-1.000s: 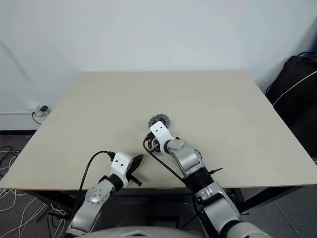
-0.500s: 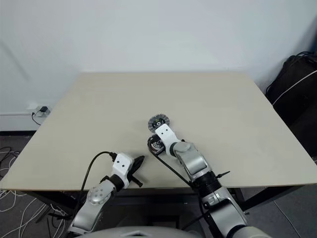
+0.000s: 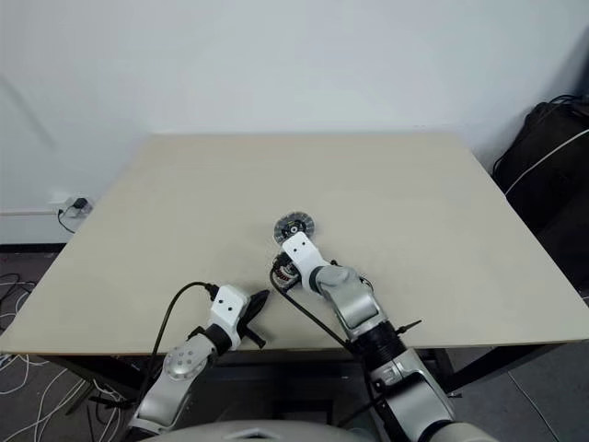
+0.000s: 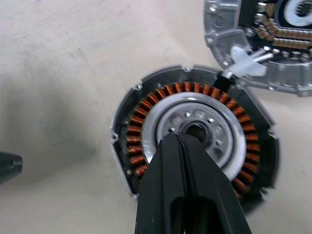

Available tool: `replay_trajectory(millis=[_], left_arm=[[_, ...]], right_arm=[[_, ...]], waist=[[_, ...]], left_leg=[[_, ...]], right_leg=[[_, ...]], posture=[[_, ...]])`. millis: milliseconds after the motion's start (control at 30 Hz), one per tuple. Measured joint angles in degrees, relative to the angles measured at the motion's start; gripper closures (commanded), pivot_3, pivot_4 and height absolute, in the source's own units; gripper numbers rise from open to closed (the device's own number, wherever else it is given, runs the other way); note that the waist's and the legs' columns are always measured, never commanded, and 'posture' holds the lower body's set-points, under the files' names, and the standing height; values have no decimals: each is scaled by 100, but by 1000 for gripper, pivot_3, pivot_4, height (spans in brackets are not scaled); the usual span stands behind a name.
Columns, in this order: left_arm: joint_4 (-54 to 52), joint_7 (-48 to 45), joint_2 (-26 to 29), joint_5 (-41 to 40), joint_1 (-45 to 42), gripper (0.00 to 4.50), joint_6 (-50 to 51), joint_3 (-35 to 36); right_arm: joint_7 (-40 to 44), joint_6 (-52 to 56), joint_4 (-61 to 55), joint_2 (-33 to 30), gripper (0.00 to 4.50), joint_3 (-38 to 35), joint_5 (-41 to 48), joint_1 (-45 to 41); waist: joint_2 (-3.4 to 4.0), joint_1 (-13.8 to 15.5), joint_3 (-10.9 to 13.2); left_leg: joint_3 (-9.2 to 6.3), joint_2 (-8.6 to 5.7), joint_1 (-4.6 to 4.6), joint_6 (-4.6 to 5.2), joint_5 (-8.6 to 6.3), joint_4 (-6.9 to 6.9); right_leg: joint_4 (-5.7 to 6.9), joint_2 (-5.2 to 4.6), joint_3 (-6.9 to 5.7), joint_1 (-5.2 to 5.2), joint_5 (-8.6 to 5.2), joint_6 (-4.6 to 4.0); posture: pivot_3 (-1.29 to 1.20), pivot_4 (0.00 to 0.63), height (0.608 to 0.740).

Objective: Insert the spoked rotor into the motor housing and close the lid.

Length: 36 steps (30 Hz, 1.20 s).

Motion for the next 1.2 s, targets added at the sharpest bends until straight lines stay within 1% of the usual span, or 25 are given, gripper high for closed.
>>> replay_trajectory(millis=[500,800,1200], left_arm=[[0,10,0,-1,18,4500,-3,1],[-1,-5,0,-9,51,4500,-19,4],[-4,40,-115,-147,90,4500,-24,86]], right_arm=[[-271,-735,346,212,4485,-216,-42,-99],[-337,-724,350,104,4485,-383,-41,-96],[-233,-702,519,150,4485,-255,-108,-18]], waist=[[2,-16,1],[2,-30,1],[3,-65,2]], left_leg=[[-1,0,0,0,0,-1],[-1,0,0,0,0,-2],[-1,0,0,0,0,-2]], right_leg=[[0,0,0,-1,0,0],[0,0,1,-1,0,0],[0,1,1,-1,0,0]], posture=[[0,0,740],[0,0,740],[0,0,740]])
